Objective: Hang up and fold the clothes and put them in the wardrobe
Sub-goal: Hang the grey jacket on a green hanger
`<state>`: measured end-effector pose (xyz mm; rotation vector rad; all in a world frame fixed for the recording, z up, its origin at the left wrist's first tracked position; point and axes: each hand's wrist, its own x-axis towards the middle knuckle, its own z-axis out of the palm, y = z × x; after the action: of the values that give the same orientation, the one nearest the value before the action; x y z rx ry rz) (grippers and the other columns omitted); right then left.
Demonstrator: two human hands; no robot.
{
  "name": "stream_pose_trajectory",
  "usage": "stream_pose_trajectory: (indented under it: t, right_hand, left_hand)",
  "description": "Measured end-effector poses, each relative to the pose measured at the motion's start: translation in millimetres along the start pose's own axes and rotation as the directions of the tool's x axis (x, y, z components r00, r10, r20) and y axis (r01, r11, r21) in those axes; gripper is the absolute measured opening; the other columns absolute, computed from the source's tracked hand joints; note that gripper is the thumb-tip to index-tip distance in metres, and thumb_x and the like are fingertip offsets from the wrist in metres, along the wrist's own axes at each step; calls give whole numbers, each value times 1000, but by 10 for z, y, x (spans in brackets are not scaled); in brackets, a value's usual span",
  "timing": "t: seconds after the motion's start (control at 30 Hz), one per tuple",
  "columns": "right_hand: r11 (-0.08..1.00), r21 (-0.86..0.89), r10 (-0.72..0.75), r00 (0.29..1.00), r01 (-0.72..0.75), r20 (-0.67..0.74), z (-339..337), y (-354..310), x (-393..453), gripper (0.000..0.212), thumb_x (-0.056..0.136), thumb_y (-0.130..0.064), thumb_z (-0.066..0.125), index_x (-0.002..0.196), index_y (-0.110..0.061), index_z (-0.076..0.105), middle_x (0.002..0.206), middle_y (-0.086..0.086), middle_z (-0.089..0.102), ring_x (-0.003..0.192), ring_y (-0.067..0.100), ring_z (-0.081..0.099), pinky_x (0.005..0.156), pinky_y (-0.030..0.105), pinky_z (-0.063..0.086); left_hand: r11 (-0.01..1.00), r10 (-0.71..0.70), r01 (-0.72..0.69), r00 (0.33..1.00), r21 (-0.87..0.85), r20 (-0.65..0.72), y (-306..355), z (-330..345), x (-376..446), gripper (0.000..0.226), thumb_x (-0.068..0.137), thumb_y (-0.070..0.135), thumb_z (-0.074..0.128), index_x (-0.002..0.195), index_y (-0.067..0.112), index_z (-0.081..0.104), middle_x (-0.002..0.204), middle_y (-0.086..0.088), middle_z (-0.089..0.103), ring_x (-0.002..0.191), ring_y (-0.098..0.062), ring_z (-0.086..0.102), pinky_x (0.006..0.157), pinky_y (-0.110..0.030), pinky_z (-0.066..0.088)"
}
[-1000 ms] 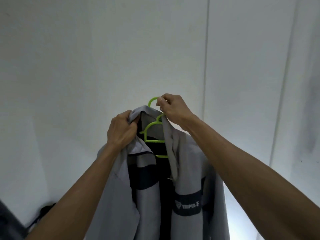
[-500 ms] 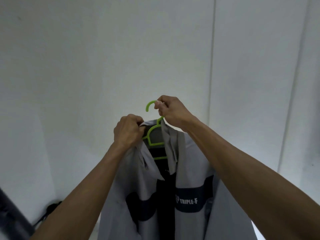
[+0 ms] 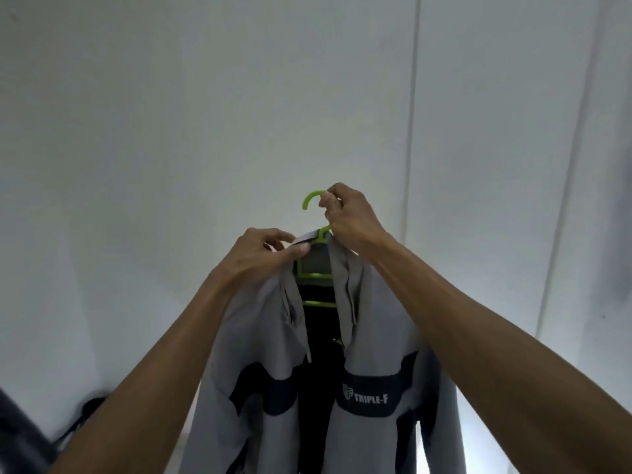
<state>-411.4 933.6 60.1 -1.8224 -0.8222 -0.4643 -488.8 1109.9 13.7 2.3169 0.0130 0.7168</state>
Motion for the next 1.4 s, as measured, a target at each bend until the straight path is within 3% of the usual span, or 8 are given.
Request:
stream_pose_trajectory:
  t: [0.27,0.43,0.53,0.63,0.8,0.93,1.13,1.4]
  right_hand:
    - [998,61,1,995,5,-97,-238,8,207,27,107,-28,39,89,-21,57,70,-9,50,60,10,46,61,31,39]
    - [999,50,-9,987,17,-161,-373,4,291,27,107,-27,39,94,-15,58,71,-12,50,61,11,46,61,31,39]
    - [997,-17,-72,991,71,-113,-463,79,241,27,106,-29,41,90,-15,57,66,-7,48,56,11,42,57,30,36]
    - [998,60,-33,999,31,27,-466,156,130,27,106,-26,45,85,-15,57,62,-4,45,51,10,37,52,27,33]
    - [954,298,44,999,-34,-28,-494,174,103,26,106,-25,46,83,-17,56,63,-8,43,55,7,41,53,27,36]
    - [979,206,17,997,-1,-79,-474,167,113,24,106,-24,45,90,-13,58,66,-10,47,51,2,42,54,25,39]
    - [989,146,-24,998,32,-52,-273,48,103,26,107,-27,43,91,-14,59,66,-7,48,52,2,42,49,19,37]
    - [995,93,-41,997,47,-64,-192,-61,127,28,106,-30,43,84,-21,58,65,-6,47,57,11,44,47,21,37]
  left_hand:
    - [986,-144,161,958,49,-249,-934,319,-455,61,87,57,65,126,18,40,114,0,53,99,-22,55,82,-35,48]
    - [971,-161,223,875,85,-457,-1005,394,-376,38,106,39,34,86,13,54,82,-12,64,78,-35,63,66,-38,46]
    - [981,13,103,814,165,-581,-972,212,-296,31,106,21,39,100,13,68,90,-16,71,80,-32,66,69,-37,48]
    - [988,94,-22,875,154,-475,-837,-109,-69,38,106,20,43,81,3,65,89,-21,71,82,-32,67,71,-40,46]
    - [930,-178,236,960,282,-216,-1081,-310,-60,48,106,47,28,83,15,56,102,-20,68,96,-39,62,79,-41,43]
    - [939,-273,211,936,-270,-220,-842,-218,-262,75,102,61,20,85,5,67,88,-10,71,86,-26,64,73,-38,47]
    - [994,30,-15,990,-107,135,-420,-157,-180,62,97,63,39,87,11,72,101,2,69,88,-6,59,84,-24,43]
    - [932,362,-345,910,113,-201,-87,135,-66,30,88,50,69,75,23,71,74,5,64,68,-13,59,62,-33,48]
